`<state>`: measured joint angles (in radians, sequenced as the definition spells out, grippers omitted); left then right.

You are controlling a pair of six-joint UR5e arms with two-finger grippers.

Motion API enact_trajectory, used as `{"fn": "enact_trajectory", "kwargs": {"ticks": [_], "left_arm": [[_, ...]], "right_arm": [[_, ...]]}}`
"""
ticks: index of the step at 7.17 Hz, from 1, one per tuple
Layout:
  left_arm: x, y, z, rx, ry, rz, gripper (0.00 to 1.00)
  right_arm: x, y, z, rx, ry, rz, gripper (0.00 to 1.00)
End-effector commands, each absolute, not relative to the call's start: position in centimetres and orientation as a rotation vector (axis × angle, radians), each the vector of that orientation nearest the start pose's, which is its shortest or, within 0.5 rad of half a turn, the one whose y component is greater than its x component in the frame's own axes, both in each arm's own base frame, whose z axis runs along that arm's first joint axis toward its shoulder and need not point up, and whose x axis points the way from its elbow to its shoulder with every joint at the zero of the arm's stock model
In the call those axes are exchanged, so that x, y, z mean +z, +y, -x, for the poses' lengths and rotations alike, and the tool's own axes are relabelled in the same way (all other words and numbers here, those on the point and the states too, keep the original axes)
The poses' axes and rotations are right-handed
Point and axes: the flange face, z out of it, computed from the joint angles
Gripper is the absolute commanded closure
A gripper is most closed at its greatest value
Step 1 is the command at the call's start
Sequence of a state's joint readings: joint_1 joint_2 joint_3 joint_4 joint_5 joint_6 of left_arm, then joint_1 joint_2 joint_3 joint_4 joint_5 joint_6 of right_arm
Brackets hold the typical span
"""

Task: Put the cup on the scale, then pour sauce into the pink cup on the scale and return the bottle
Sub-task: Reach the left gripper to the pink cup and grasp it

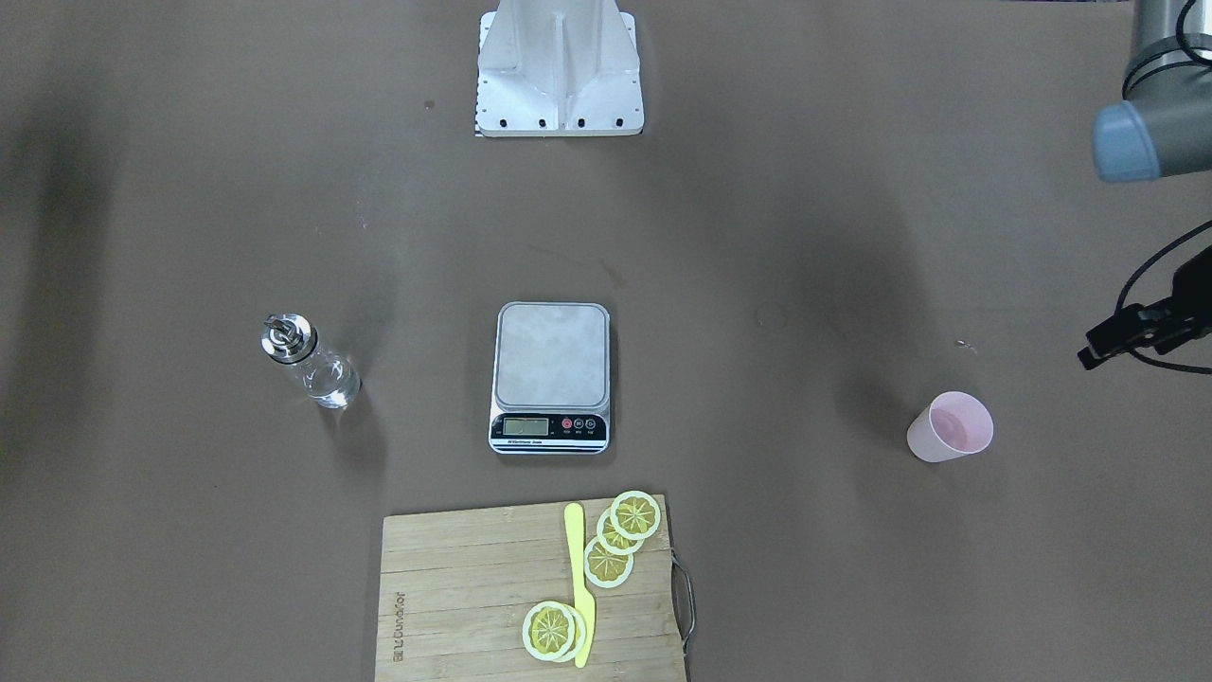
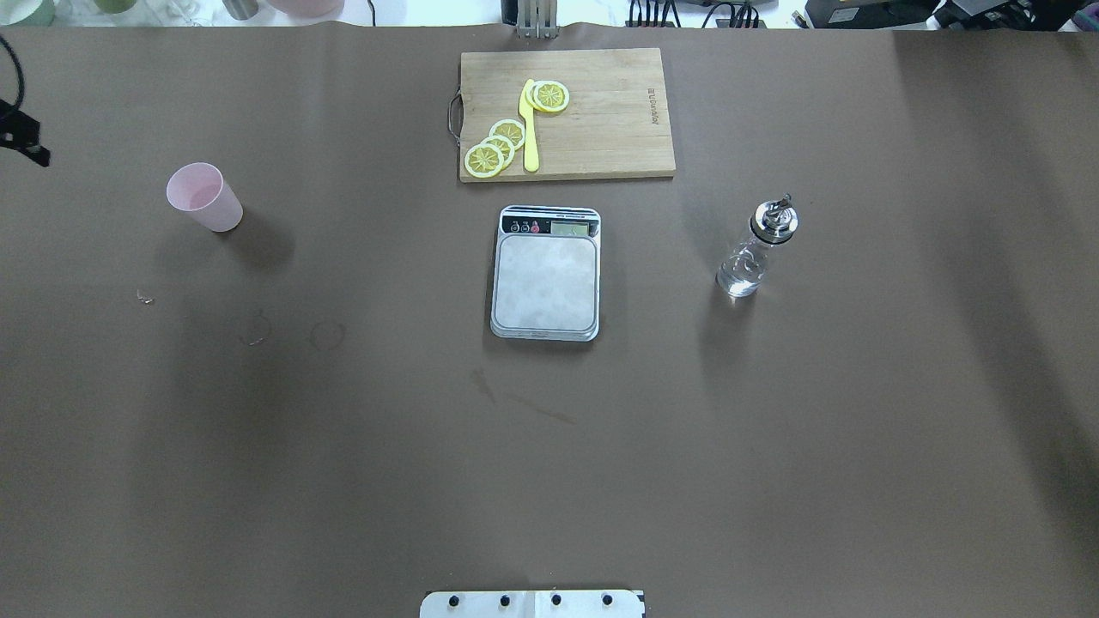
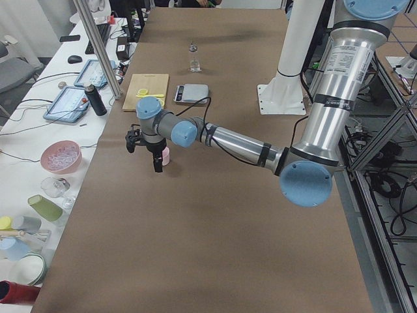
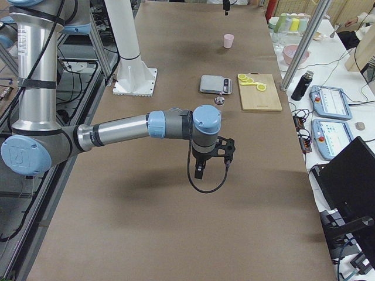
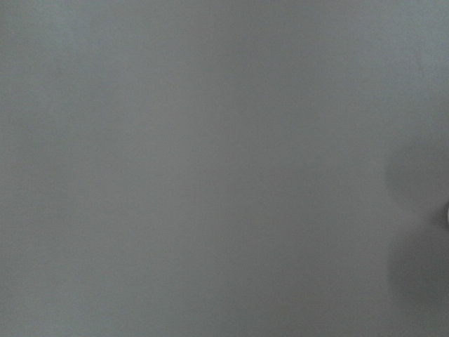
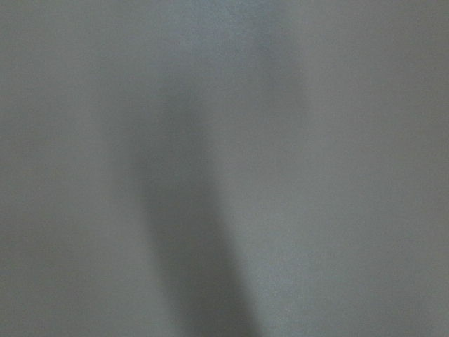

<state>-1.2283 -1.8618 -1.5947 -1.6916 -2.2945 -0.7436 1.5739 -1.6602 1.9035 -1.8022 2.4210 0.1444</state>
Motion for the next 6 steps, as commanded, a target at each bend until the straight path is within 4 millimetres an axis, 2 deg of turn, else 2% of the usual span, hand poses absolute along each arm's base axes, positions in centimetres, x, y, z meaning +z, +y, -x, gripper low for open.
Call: {"fn": "enact_trajectory", "kwargs": {"ticks": [1,3,6], "left_arm": [[47.1,-61.7,-21.2,-0.194,0.868,-0.002,0.03],[49.1,-62.5,-22.3,-0.172,0.883,-0.036,0.03],[49.7,-62.1,-24.7,-0.151,0.847,-0.046,0.03]], "right_arm": [[55.6,-44.5,-6.0,0.133,-0.846,0.047,0.0],[55.6,-44.4,-6.0,0.132,-0.846,0.047,0.0],[55.7,-44.4,-6.0,0.134,-0.846,0.05,0.0]]}}
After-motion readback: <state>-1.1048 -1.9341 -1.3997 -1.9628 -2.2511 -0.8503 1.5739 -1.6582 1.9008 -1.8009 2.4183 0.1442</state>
